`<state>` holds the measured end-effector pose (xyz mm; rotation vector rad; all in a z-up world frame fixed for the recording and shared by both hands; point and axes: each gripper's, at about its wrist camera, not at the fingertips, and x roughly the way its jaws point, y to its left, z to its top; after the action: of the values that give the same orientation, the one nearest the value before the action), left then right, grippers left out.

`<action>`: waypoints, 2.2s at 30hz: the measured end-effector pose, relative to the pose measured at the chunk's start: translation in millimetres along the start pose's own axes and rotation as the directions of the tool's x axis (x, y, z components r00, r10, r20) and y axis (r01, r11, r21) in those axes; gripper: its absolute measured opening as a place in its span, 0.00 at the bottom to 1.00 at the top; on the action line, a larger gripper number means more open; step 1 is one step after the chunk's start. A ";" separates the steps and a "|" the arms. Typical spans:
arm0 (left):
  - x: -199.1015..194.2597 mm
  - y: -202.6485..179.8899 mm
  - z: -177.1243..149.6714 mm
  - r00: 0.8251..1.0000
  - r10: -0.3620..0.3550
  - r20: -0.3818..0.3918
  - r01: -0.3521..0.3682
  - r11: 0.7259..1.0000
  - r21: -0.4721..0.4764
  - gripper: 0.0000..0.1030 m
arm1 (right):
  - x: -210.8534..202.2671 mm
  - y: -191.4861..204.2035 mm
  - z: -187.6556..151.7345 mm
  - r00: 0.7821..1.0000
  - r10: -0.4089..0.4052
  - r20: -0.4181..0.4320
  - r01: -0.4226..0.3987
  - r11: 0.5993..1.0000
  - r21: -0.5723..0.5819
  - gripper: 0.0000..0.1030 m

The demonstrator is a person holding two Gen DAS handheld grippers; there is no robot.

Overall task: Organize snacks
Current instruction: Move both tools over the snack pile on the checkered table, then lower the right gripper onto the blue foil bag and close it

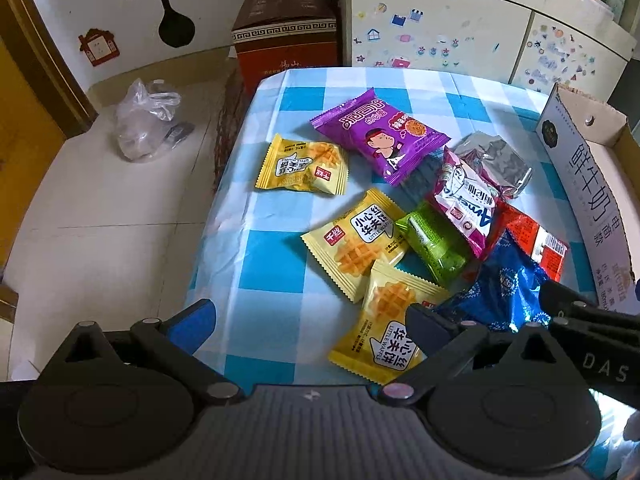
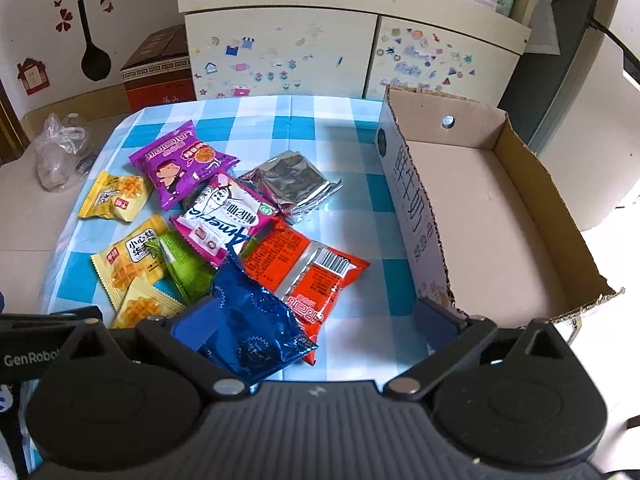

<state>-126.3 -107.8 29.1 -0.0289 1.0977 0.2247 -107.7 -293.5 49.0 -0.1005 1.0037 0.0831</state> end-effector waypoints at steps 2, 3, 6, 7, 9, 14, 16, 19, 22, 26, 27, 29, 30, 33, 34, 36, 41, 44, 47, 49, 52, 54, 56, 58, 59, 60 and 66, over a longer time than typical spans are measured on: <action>0.0 0.1 -0.1 1.000 0.000 0.000 0.000 1.000 0.001 0.99 | 0.1 -0.1 -0.3 1.000 0.001 0.000 -0.001 1.000 0.001 0.99; -0.1 0.0 -0.2 1.000 0.001 0.000 -0.001 1.000 0.001 0.99 | 0.0 -0.1 -0.3 1.000 0.000 0.001 0.000 1.000 0.000 0.99; -0.2 0.1 0.0 1.000 0.002 0.003 -0.002 1.000 0.001 0.99 | 0.0 -0.4 -0.2 1.000 0.000 0.004 0.000 1.000 -0.002 0.99; -0.3 0.0 0.0 1.000 0.003 0.004 -0.003 1.000 0.002 0.99 | 0.2 -0.5 -0.2 1.000 0.001 0.003 -0.001 1.000 -0.001 0.99; -1.1 -0.4 0.0 1.000 0.006 0.004 -0.006 1.000 0.004 0.99 | 0.3 -0.3 -0.4 1.000 0.001 0.003 -0.001 1.000 -0.002 0.99; -1.9 -1.6 -0.3 1.000 0.005 0.007 -0.005 1.000 0.014 0.98 | 0.5 -1.0 -0.9 1.000 0.002 0.001 -0.002 1.000 0.000 0.99; -2.3 -1.9 -0.6 1.000 0.003 0.007 -0.003 1.000 0.015 0.98 | 0.4 -0.9 -0.9 1.000 0.002 0.001 -0.002 1.000 0.001 0.99; -2.9 -2.5 -1.0 1.000 0.006 0.010 -0.006 1.000 0.018 0.98 | 0.3 -1.0 -0.7 1.000 0.001 0.002 -0.001 1.000 -0.001 0.99; -2.8 -2.8 -0.8 1.000 0.003 0.009 -0.003 1.000 0.016 0.98 | 0.4 -1.3 -0.9 1.000 0.003 0.003 -0.002 1.000 0.000 0.99; -1.9 -2.4 -1.6 1.000 -0.011 0.008 0.011 1.000 0.017 0.98 | 0.5 -2.6 -1.7 1.000 0.011 0.005 -0.011 1.000 -0.006 0.99; -1.7 -2.2 -1.9 1.000 -0.017 0.008 0.017 1.000 0.017 0.98 | 0.0 -3.4 -2.1 1.000 0.015 0.006 -0.015 1.000 -0.006 0.99; -1.0 -1.8 -2.5 0.999 -0.034 0.006 0.034 0.999 0.011 0.99 | -0.6 -5.6 -2.8 1.000 0.028 0.010 -0.028 1.000 -0.006 0.99; -0.7 -1.3 -2.9 0.999 -0.044 0.006 0.044 0.999 0.008 0.99 | -1.3 -7.0 -3.1 0.999 0.036 0.013 -0.036 0.999 -0.005 0.99; 0.3 1.6 -4.3 0.997 -0.079 0.008 0.079 0.997 -0.001 0.99 | -4.3 -12.6 -4.4 0.997 0.073 0.031 -0.073 0.997 -0.007 0.99; 0.7 3.5 -4.8 0.997 -0.082 0.010 0.082 0.997 -0.004 0.99 | -5.7 -14.8 -4.6 0.996 0.086 0.037 -0.086 0.996 -0.008 0.99; 1.4 9.0 -5.4 0.996 -0.091 0.009 0.091 0.996 -0.014 0.99 | -8.9 -20.9 -6.1 0.993 0.109 0.052 -0.109 0.994 -0.005 0.99; 4.3 26.6 -6.6 0.995 -0.097 0.007 0.098 0.993 -0.073 1.00 | -12.3 -44.9 -11.0 0.983 0.170 0.065 -0.173 0.983 0.053 0.99; 7.9 37.0 -8.4 0.996 -0.084 -0.001 0.084 0.992 -0.098 1.00 | -10.8 -57.6 -17.0 0.976 0.208 0.056 -0.213 0.972 0.100 0.99; 12.3 45.7 -10.3 0.997 -0.077 -0.011 0.075 0.989 -0.127 1.00 | -7.2 -65.0 -22.3 0.970 0.240 0.046 -0.244 0.960 0.137 0.99; 14.4 48.6 -11.0 0.995 -0.095 -0.014 0.092 0.986 -0.140 1.00 | -5.0 -68.3 -25.1 0.962 0.272 0.038 -0.275 0.947 0.167 0.99; 14.8 46.2 -12.5 0.993 -0.119 -0.006 0.118 0.985 -0.129 1.00 | -4.5 -68.7 -27.9 0.948 0.314 0.050 -0.318 0.928 0.193 0.98; 16.7 42.2 -14.1 0.995 -0.099 0.002 0.098 0.990 -0.105 1.00 | -1.0 -67.0 -28.7 0.940 0.337 0.042 -0.338 0.914 0.225 0.94; 20.6 39.8 -15.3 0.996 -0.088 -0.006 0.087 0.992 -0.089 1.00 | 6.3 -66.2 -31.3 0.922 0.388 0.019 -0.376 0.880 0.289 0.92; 23.0 39.4 -16.4 0.993 -0.116 -0.014 0.114 0.990 -0.082 1.00 | 12.2 -63.5 -33.0 0.907 0.421 0.004 -0.399 0.856 0.329 0.89; 23.9 37.8 -17.6 0.991 -0.133 -0.018 0.131 0.989 -0.072 1.00 | 15.3 -60.5 -33.1 0.904 0.427 -0.003 -0.400 0.851 0.339 0.88; 24.7 35.2 -18.7 0.989 -0.145 -0.022 0.144 0.988 -0.051 1.00 | 17.9 -57.5 -33.5 0.905 0.426 -0.008 -0.397 0.850 0.347 0.88; 29.3 18.5 -28.2 0.986 -0.163 -0.026 0.165 0.984 0.067 1.00 | 38.4 -48.7 -33.1 0.891 0.453 -0.026 -0.397 0.806 0.439 0.88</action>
<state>-141.9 -88.6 -8.2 -0.0603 1.1164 0.0386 -109.3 -345.0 1.2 0.5332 1.1409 0.2716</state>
